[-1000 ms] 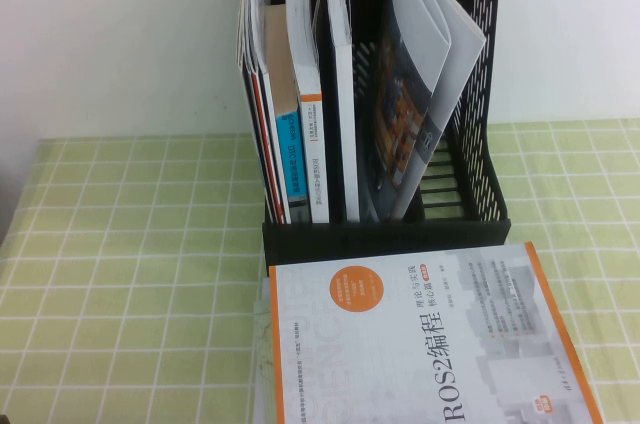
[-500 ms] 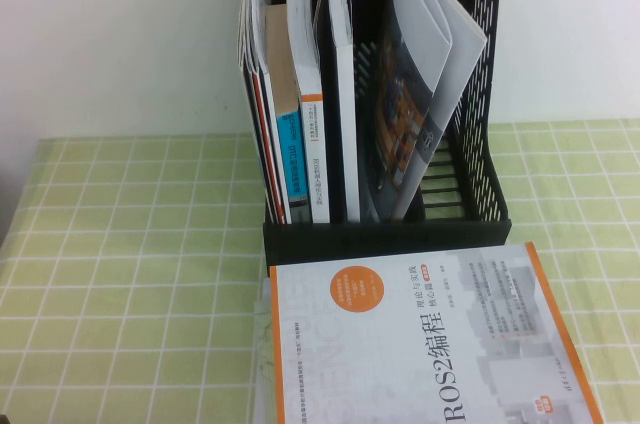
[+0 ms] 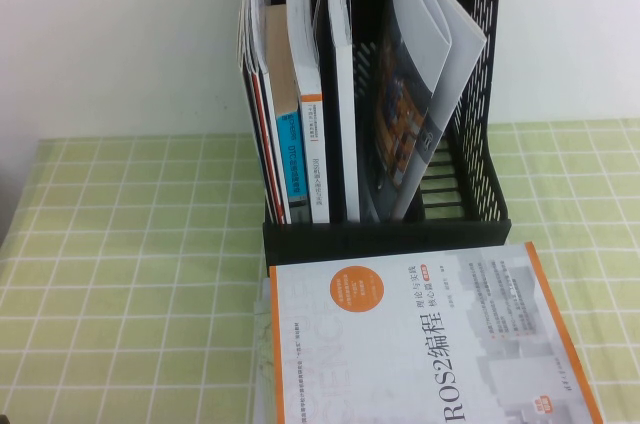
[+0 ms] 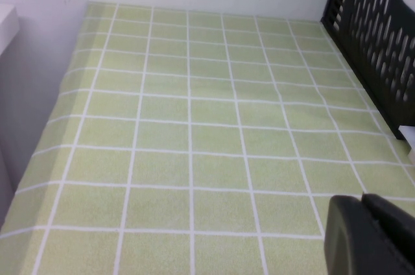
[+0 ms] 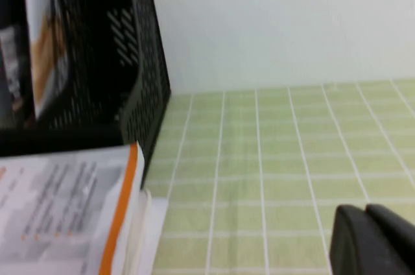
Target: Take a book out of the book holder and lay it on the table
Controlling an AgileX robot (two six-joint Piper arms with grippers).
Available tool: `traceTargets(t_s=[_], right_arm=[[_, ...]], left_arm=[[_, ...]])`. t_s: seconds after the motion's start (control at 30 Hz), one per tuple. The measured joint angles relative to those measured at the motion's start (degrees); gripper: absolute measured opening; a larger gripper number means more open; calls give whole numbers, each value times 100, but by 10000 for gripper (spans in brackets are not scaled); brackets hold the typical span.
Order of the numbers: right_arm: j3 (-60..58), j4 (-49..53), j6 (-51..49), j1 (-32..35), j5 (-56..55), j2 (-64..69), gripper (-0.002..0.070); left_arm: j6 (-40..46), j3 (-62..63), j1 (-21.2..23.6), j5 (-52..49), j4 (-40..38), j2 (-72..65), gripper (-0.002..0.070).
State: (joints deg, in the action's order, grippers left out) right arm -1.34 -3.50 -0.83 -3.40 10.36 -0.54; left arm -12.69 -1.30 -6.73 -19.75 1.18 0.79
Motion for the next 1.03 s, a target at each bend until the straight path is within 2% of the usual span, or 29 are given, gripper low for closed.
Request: traceTargets(t_s=[0.17, 0.4, 1.03], right_arm=[[-24, -87, 33, 87, 1003, 0, -1], [-24, -105, 372, 87, 1059, 0, -1], [-24, -105, 408, 87, 1059, 0, -1]], left_arm=[[-10, 0, 0, 0, 0, 0, -3], [-10, 0, 0, 0, 0, 0, -3], [2, 0, 0, 0, 0, 0, -3]])
